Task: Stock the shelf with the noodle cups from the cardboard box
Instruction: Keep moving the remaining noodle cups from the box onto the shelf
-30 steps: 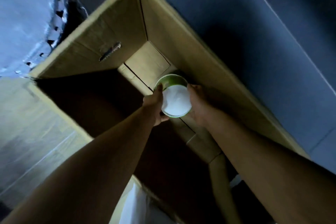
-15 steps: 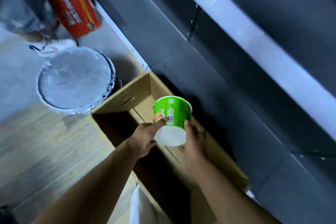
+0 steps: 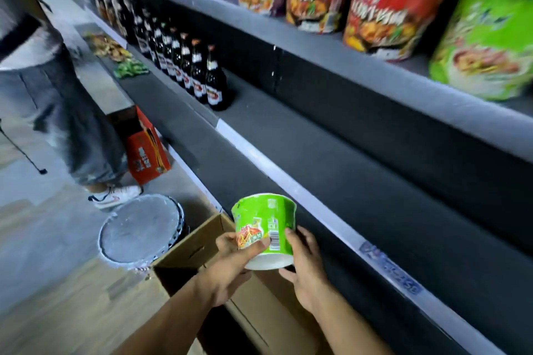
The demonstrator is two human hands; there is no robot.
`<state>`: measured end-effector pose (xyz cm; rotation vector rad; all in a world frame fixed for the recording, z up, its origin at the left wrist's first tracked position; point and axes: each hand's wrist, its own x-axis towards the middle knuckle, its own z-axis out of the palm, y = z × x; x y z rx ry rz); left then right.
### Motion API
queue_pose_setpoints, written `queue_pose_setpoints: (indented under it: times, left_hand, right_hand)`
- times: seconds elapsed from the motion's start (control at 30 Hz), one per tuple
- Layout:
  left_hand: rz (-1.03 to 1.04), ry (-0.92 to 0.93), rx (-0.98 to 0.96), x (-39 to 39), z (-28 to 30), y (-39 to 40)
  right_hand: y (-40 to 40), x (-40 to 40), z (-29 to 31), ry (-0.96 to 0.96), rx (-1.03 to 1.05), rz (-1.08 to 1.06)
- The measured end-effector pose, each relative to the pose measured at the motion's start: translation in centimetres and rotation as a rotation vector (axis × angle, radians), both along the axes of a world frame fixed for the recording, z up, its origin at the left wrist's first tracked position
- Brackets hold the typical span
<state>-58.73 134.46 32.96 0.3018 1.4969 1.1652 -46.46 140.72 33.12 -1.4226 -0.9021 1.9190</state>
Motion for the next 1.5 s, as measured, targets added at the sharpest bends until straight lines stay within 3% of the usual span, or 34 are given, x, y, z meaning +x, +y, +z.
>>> queue_pose_setpoints:
  times: [0.27, 0.47, 0.6, 0.77, 1.07, 1.17, 1.3, 1.5]
  left_hand:
    - [-0.31, 0.17, 0.342, 4.7, 10.0, -0.2]
    - [-0.278, 0.447, 0.541, 10.6, 17.9, -1.3]
    - [-0.336, 0.384, 0.647, 13.5, 22.3, -1.3]
    - [-0.426, 0.253, 0.645, 14.5, 25.5, -0.4]
    - [-0.745, 0.15, 0.652, 15.5, 29.5, 2.1]
    - [-0.777, 0.084, 0.672, 16.5, 30.3, 2.9]
    - [-0.802, -0.134, 0.704, 19.1, 31.5, 4.0]
    - [-0.853, -0.222, 0.719, 23.8, 33.0, 4.8]
  right_hand:
    - [-0.5, 7.7, 12.0, -0.039, 0.254, 0.127]
    - [-2.6, 13.9, 19.1, -0.042, 0.34, 0.213]
    - [-3.3, 17.4, 22.0, 0.104, 0.385, 0.14]
    - [-3.6, 20.5, 25.1, 0.207, 0.417, 0.097]
    - [-3.1, 24.6, 28.9, 0.281, 0.503, 0.095]
    - [-3.4, 25.5, 29.5, 0.328, 0.504, 0.072]
    - [-4.0, 26.7, 30.8, 0.386, 0.522, 0.008]
    - [-5.6, 30.2, 32.4, 0.383, 0.578, -0.106]
